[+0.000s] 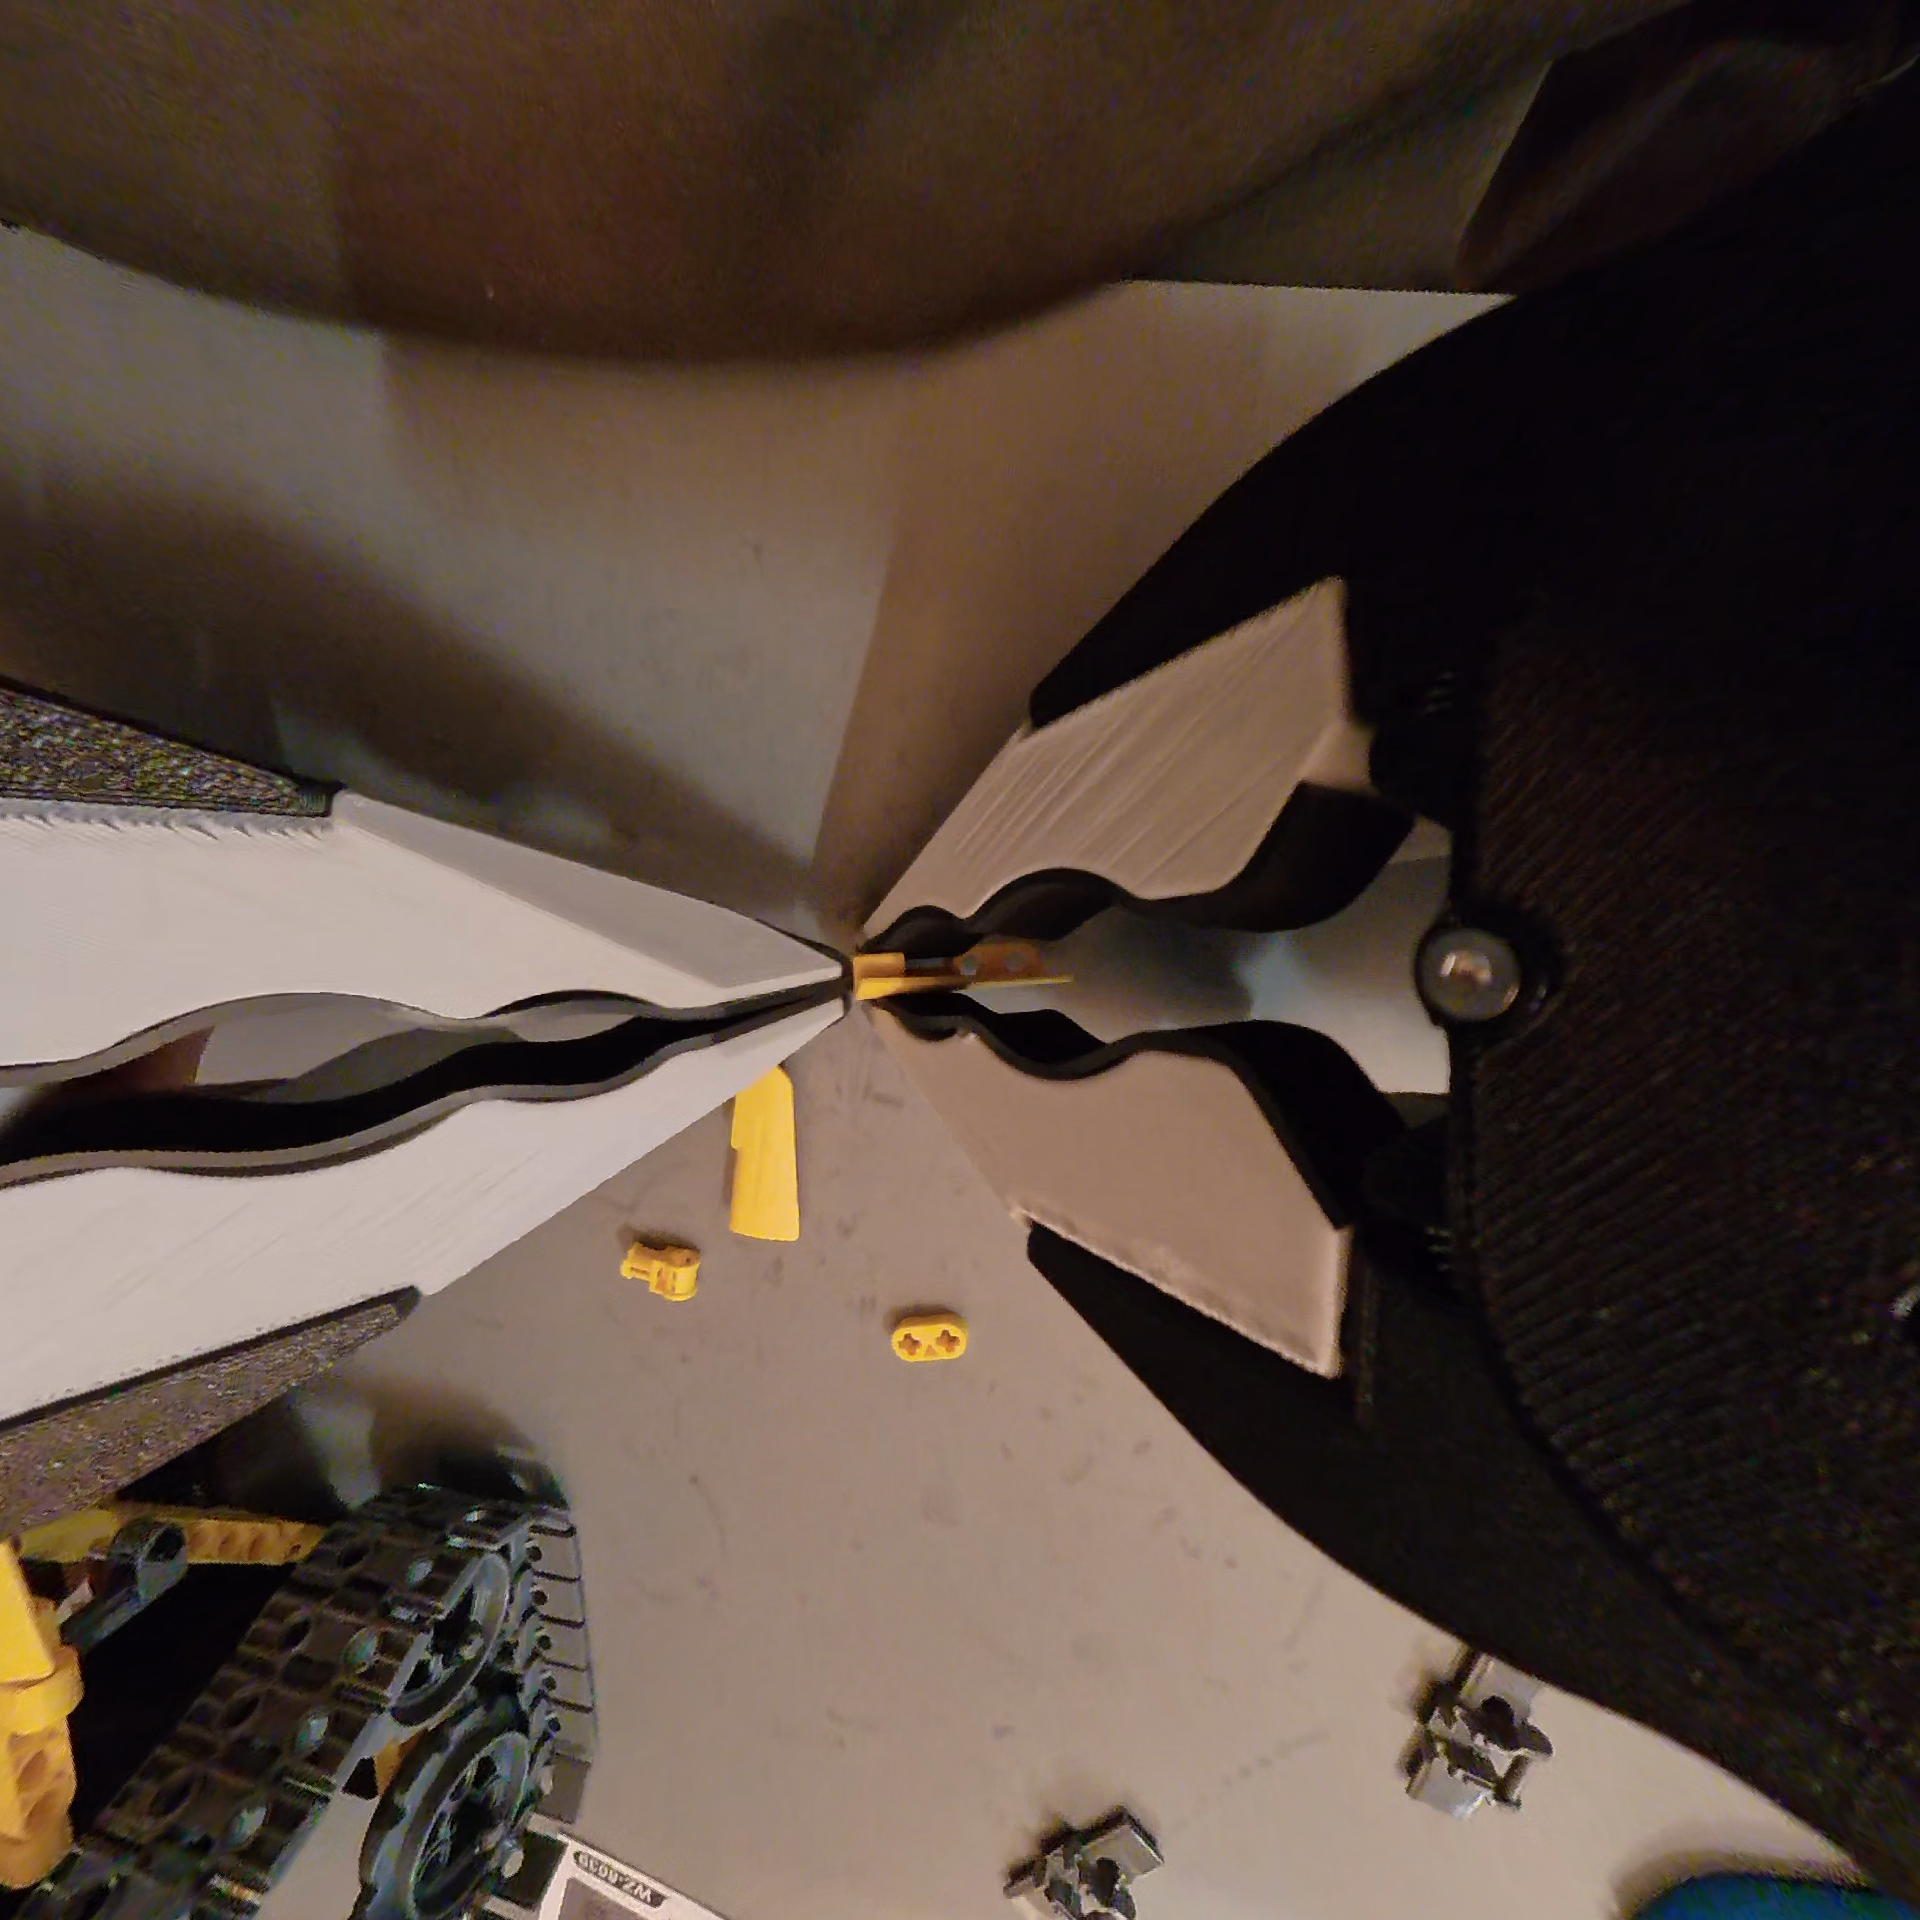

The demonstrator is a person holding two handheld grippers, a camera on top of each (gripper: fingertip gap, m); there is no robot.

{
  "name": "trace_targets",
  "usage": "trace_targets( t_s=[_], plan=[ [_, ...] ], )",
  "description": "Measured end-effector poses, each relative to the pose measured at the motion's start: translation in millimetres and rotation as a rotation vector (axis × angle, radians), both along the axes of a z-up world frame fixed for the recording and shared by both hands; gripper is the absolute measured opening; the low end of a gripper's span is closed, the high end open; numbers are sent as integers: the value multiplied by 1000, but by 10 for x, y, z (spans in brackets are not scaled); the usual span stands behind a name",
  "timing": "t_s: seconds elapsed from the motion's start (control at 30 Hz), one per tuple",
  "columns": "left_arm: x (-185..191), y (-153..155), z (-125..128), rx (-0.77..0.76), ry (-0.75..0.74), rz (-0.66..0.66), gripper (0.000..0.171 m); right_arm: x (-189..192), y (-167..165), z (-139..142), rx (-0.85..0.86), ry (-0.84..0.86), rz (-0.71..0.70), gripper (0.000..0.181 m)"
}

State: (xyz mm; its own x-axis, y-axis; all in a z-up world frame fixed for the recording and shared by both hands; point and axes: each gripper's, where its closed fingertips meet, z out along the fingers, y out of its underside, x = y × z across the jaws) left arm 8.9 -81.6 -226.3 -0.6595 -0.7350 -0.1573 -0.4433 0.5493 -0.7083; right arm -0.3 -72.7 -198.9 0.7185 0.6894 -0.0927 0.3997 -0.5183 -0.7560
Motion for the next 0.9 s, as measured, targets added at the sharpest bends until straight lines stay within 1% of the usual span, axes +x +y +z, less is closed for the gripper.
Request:
trace_targets(
  t_s=[0.1,0.23,0.33,0.4,0.5,0.63,0.73,0.83,0.9],
  plan=[
    [0,2,0,-16,12,5,3,82,19,26,19,0,-50,0],
    [-1,3,-1,-20,16,5,4,187,-44,137,30,69,-102,22],
    [-2,2,0,-29,23,2,3,225,-126,122,32,96,-120,31],
    [-2,2,2,-39,31,-2,4,202,-169,77,39,106,-118,32],
    [-5,0,3,-49,39,-7,3,181,-167,27,78,95,-126,30],
    [-6,-1,2,-42,32,-10,3,173,-132,55,142,58,-120,18],
    [-7,-3,2,-44,34,-12,4,147,-124,13,140,21,-101,16],
    [-8,-5,2,-43,34,-13,4,125,-112,30,175,-2,-83,5],
    [-9,-4,1,-42,33,-13,4,115,-120,23,174,-8,-69,4]
  ],
)
